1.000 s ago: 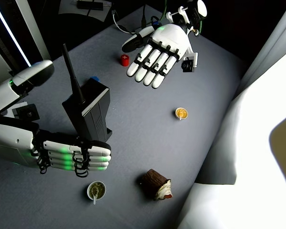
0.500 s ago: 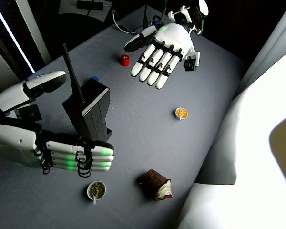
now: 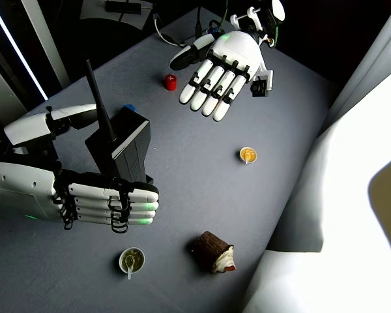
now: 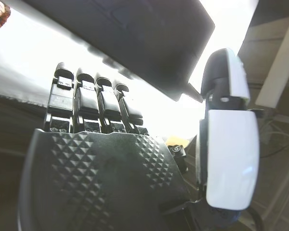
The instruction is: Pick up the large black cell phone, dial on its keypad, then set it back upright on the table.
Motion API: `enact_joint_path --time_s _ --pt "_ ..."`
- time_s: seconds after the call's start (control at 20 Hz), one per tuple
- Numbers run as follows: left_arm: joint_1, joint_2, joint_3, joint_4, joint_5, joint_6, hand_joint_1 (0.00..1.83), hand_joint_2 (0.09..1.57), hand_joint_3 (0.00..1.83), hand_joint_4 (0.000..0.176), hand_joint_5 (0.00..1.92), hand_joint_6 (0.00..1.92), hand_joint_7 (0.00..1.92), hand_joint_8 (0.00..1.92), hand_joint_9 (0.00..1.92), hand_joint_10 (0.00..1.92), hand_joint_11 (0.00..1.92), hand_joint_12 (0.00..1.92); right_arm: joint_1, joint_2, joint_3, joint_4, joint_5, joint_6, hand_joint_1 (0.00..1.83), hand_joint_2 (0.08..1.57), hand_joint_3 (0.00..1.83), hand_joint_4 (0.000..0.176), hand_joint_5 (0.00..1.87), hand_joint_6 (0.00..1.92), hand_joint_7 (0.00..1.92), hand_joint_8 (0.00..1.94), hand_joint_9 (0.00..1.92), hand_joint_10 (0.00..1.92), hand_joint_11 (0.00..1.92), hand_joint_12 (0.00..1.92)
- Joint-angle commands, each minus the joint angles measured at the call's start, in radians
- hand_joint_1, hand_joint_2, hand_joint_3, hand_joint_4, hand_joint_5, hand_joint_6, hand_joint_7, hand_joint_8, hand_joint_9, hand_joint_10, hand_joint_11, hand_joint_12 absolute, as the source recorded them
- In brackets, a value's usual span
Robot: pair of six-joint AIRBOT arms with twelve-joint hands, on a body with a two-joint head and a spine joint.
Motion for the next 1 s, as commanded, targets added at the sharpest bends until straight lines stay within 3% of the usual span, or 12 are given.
enact_joint_path --time_s 0.0,0.15,0.4,0.45,0.55,0.6,0.65,0.7,0.75,0.8,0.95 --pt "-0.014 0.005 -0.003 -0.096 -0.071 -0.002 0.0 1.13 0.0 0.0 0.05 0.0 0.07 0.0 0.06 0.0 0.0 0.13 0.014 0.005 0.005 -0.022 0.12 0.009 0.87 1.0 0.01 0.0 0.0 0.0 0.0 0.0 0.0 0.0 0.0 0.0" --pt "-0.013 0.001 -0.004 -0.096 -0.075 -0.005 0.0 1.14 0.0 0.0 0.04 0.0 0.07 0.0 0.05 0.01 0.0 0.01 0.014 -0.008 0.013 -0.032 0.12 0.009 0.84 1.02 0.02 0.0 0.0 0.0 0.0 0.0 0.0 0.0 0.0 0.0" --pt "-0.014 -0.003 -0.007 -0.101 -0.074 -0.007 0.0 1.13 0.0 0.0 0.07 0.01 0.1 0.01 0.07 0.01 0.02 0.02 0.03 -0.04 0.051 -0.046 0.114 0.011 0.86 1.08 0.03 0.0 0.0 0.0 0.0 0.0 0.0 0.0 0.0 0.0" --pt "-0.014 -0.004 -0.008 -0.101 -0.074 -0.007 0.0 1.13 0.0 0.0 0.06 0.01 0.09 0.01 0.06 0.01 0.02 0.02 0.036 -0.045 0.06 -0.047 0.109 0.014 0.78 1.1 0.03 0.0 0.0 0.0 0.0 0.0 0.0 0.0 0.01 0.0" --pt "-0.014 -0.004 -0.009 -0.101 -0.074 -0.008 0.0 1.13 0.0 0.0 0.05 0.0 0.07 0.0 0.04 0.0 0.0 0.0 0.046 -0.052 0.074 -0.048 0.101 0.019 0.85 1.19 0.02 0.0 0.03 0.0 0.05 0.0 0.05 0.0 0.05 0.05" --pt "-0.014 -0.004 -0.009 -0.101 -0.074 -0.008 0.0 1.13 0.0 0.0 0.04 0.0 0.07 0.0 0.04 0.0 0.0 0.0 0.051 -0.056 0.079 -0.049 0.098 0.02 1.06 1.15 0.0 0.0 0.26 0.02 0.28 0.03 0.29 0.03 0.09 0.61" --pt "-0.014 -0.004 -0.01 -0.101 -0.074 -0.009 0.0 1.13 0.0 0.0 0.05 0.0 0.08 0.01 0.05 0.01 0.01 0.0 0.056 -0.061 0.087 -0.049 0.094 0.023 1.16 1.16 0.0 0.0 0.38 0.02 0.45 0.03 0.48 0.06 0.14 0.93" --pt "-0.014 -0.004 -0.011 -0.102 -0.074 -0.009 0.0 1.13 0.0 0.0 0.06 0.0 0.08 0.0 0.05 0.01 0.02 0.01 0.059 -0.065 0.091 -0.05 0.092 0.025 1.31 1.14 0.0 0.0 0.7 0.05 0.79 0.06 0.84 0.15 0.49 1.06" --pt "-0.014 -0.004 -0.011 -0.102 -0.075 -0.01 0.0 1.13 0.0 0.0 0.05 0.0 0.07 0.0 0.05 0.0 0.01 0.0 0.062 -0.067 0.093 -0.05 0.091 0.026 1.46 1.08 0.0 0.0 0.95 0.53 1.0 0.6 0.95 0.86 0.87 1.37" --pt "-0.014 -0.004 -0.011 -0.103 -0.075 -0.01 0.0 1.13 0.0 0.0 0.06 0.0 0.07 0.0 0.05 0.0 0.01 0.01 0.066 -0.07 0.094 -0.05 0.09 0.026 1.4 1.09 0.0 0.0 1.0 0.72 1.03 0.82 0.93 1.18 0.93 1.24" --pt "-0.014 -0.003 -0.01 -0.113 -0.073 -0.005 0.0 1.13 0.0 0.0 0.08 0.01 0.11 0.01 0.08 0.01 0.03 0.01 0.07 -0.073 0.091 -0.053 0.089 0.026 1.38 1.1 0.0 0.0 0.98 0.86 1.01 0.88 0.96 1.24 0.95 1.2"
